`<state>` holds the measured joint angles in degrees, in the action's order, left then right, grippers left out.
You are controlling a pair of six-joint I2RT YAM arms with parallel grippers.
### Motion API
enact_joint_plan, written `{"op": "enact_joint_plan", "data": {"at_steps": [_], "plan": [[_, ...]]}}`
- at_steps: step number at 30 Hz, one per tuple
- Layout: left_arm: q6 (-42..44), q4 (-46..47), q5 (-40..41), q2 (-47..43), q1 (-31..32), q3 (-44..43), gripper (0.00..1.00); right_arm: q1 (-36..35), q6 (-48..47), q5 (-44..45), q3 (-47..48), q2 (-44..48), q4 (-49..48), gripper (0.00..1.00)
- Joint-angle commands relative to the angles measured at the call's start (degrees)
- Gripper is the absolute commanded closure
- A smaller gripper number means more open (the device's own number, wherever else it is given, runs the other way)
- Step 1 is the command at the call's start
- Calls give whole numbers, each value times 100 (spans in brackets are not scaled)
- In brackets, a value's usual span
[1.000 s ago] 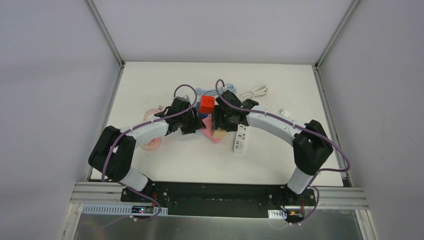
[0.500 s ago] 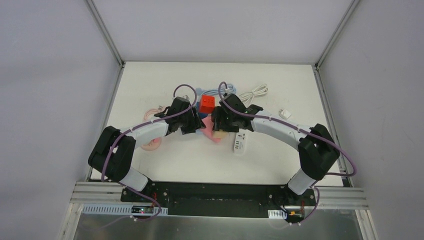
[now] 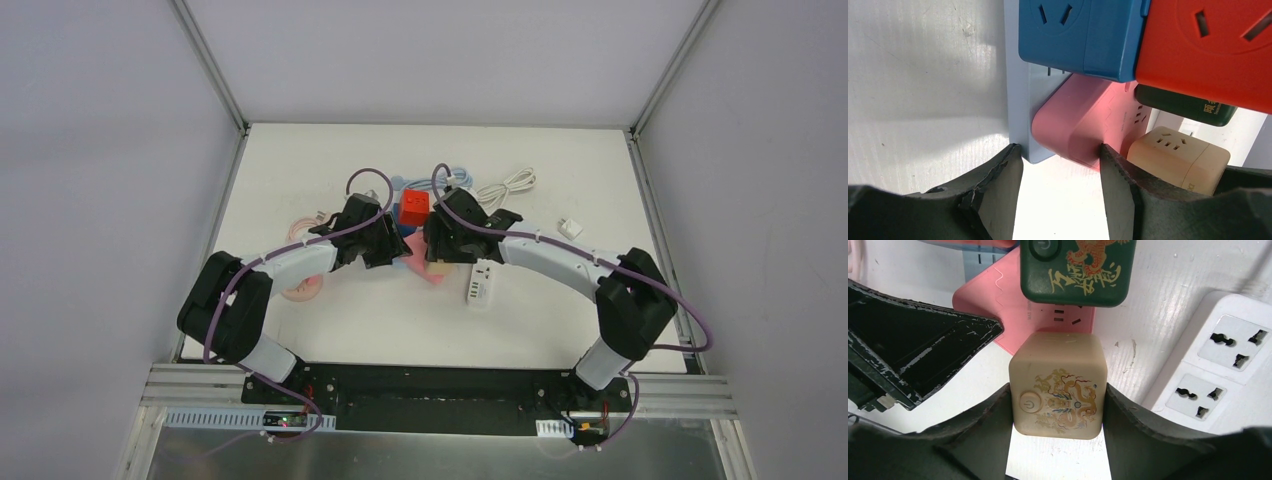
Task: Pull the plug off the socket
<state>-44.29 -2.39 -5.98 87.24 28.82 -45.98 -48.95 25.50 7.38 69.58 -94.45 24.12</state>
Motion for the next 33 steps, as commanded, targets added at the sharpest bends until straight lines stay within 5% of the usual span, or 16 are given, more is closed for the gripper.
{"op": "enact_joint_plan", "data": {"at_steps": [1, 5, 16, 23, 33], "plan": [[142, -612, 563, 425, 10, 223, 62, 155, -4, -1339, 205, 845, -733, 100], [137, -673, 729, 434, 5, 204, 62, 342, 168, -1706, -47, 1033, -1100, 100], [225, -717, 609, 343, 10, 80, 60, 187, -22, -179, 367, 814, 75, 100], [787, -595, -221, -47, 10, -384, 32, 1203, -13, -45, -131, 1709, 337, 100], [1110, -885, -107, -726, 10, -720, 10, 3465, 267, -257, -1535, 2559, 438, 100]]}}
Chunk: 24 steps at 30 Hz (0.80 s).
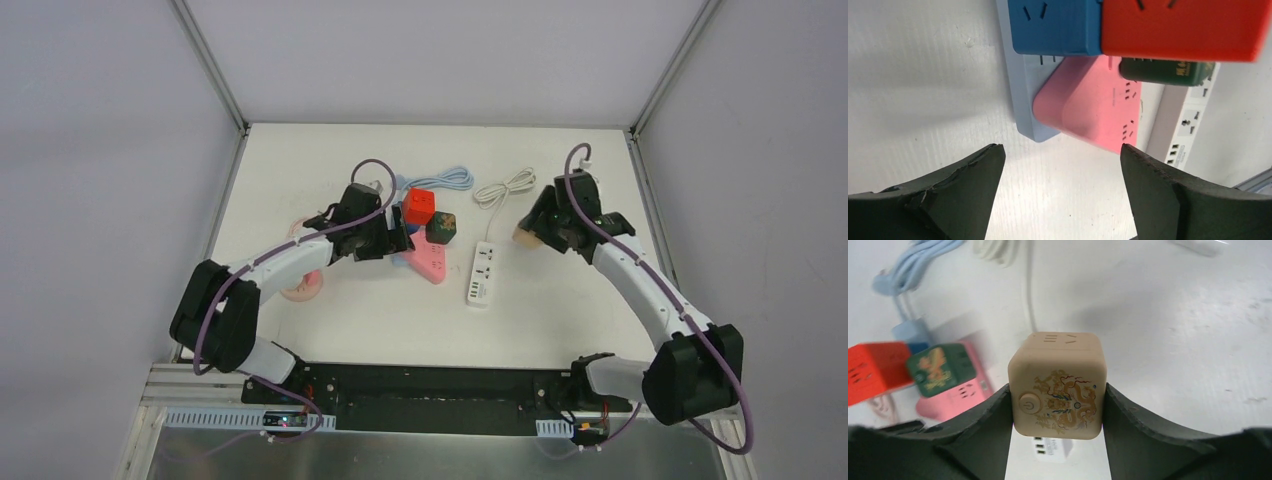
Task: Pull the plug off the socket
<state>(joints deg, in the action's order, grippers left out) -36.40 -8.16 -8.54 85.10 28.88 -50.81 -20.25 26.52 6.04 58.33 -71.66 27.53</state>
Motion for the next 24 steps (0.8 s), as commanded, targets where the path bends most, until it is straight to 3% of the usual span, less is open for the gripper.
{"op": "enact_joint_plan", "data": {"at_steps": [1, 6, 10, 14, 21, 24], "plan": [[341, -504, 364, -598, 2, -283, 8, 794, 156, -240, -572, 357, -14, 99], [305, -923, 1593, -1173, -1, 43, 7, 1620, 379, -923, -1571, 797, -514, 94], [437, -1071, 2072, -1583, -5, 133, 7, 2071, 538, -1376, -2016, 1035, -792, 83], [541, -1106, 2287, -1774, -6, 79, 6, 2322, 489, -1392, -2137, 924, -801, 65], [713, -1125, 2286, -1750, -6, -193, 6, 2376, 259, -664, -1986, 844, -224, 20], [825, -1151, 2272, -1678, -6, -305, 6, 2377, 224, -213, -1868, 943, -60, 10]]}}
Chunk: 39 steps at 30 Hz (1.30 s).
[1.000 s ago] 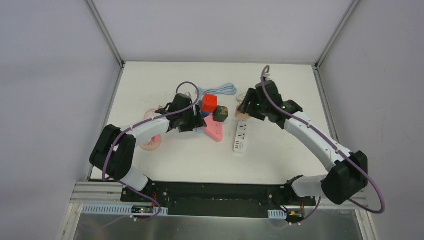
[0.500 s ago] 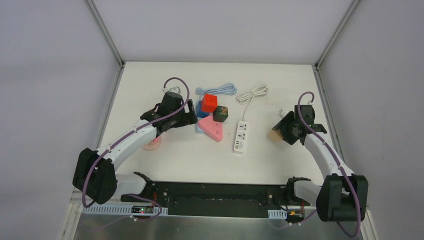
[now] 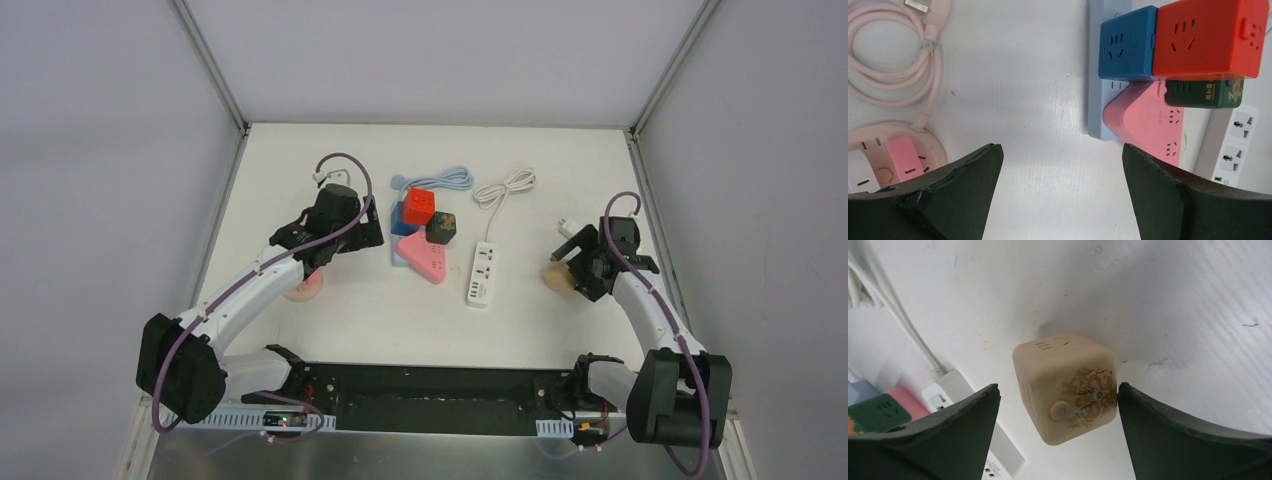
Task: Pull the plug off the socket
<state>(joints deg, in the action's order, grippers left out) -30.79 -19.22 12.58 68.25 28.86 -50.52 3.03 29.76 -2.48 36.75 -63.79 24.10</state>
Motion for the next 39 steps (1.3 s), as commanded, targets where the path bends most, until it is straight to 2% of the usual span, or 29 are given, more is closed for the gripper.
{"op": "enact_joint_plan", "data": {"at_steps": [1, 10, 13, 16, 18, 22, 24, 27, 33, 39], "plan": [[292, -59, 151, 31, -3, -369, 6, 49, -100, 722, 330, 187, 345, 8], [512, -77, 44, 40, -3, -561, 11, 49, -134, 1865, 1277, 156, 1317, 6], [590, -79, 215, -95, -3, -547, 10, 49, -299, 1815, 1613, 155, 1485, 6], [702, -104, 240, -226, -3, -561, 10, 49, -463, 1006, 1784, 265, 1300, 7], [722, -145, 172, -285, -1, -577, 10, 42, -469, 105, 1813, 356, 969, 9], [601, -326, -53, -403, -3, -635, 10, -31, 159, -1660, 1615, 307, -54, 11], [499, -374, -285, -520, -3, -590, 10, -253, 549, -2129, 1435, 187, -728, 12], [398, -359, -693, -707, -3, -485, 9, -942, 800, -1944, 1371, -85, -1249, 11], [328, -75, -992, -916, -3, -185, 4, -2313, 447, -1064, 1845, -1040, -1125, 8], [206, 49, -755, -608, -3, -282, 1, -3143, 91, -867, 2646, -2118, -1314, 8]]}}
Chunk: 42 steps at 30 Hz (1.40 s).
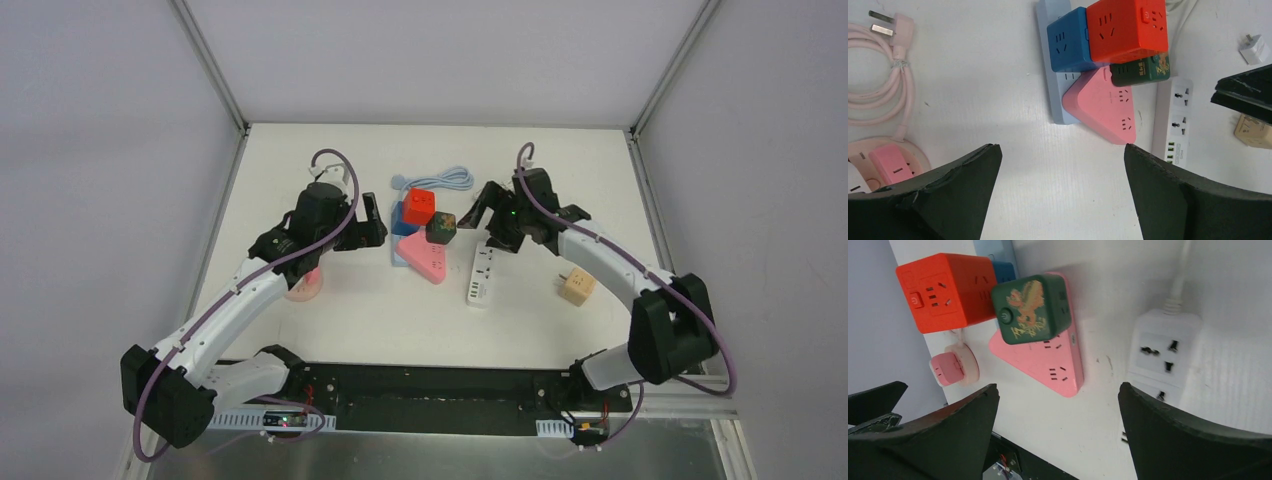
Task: Pull the plug off the socket
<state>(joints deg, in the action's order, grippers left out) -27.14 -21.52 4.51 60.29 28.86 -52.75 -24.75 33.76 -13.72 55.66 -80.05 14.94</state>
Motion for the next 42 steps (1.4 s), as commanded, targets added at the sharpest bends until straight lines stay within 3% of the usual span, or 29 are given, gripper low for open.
{"op": "enact_joint_plan", "data": {"at_steps": [1, 5, 8, 12, 17, 22, 32, 37, 42], "plan": [[-236, 286, 163, 316, -8, -123, 1, -466, -360, 293, 988, -707, -312, 8], [-361, 80, 124, 1003, -57, -753, 2, -817, -401, 689, 2075, -1391, 262, 9], [-318, -282, -22, 1601, -147, -1373, 5, -979, -416, 869, 2380, -1589, 118, 9], [-515, -201, -420, 2164, -434, -1675, 19, -1002, -458, 736, 2809, -2008, 59, 9], [-800, -261, -1516, 3004, -894, -2182, 38, -1116, -536, 767, 3701, -2668, 489, 11], [-624, -245, -2424, 3748, -936, -2712, 43, -1260, -679, 1066, 4419, -3257, 1135, 13], [-412, -345, -2583, 4057, -944, -2697, 59, -1460, -759, 1157, 4550, -3462, 1370, 37], [-341, -284, -2531, 4238, -943, -2619, 65, -1522, -745, 1221, 4413, -3524, 1243, 55], [-353, -264, -2408, 4472, -939, -2699, 68, -1559, -769, 1114, 4477, -3537, 1218, 68]]}}
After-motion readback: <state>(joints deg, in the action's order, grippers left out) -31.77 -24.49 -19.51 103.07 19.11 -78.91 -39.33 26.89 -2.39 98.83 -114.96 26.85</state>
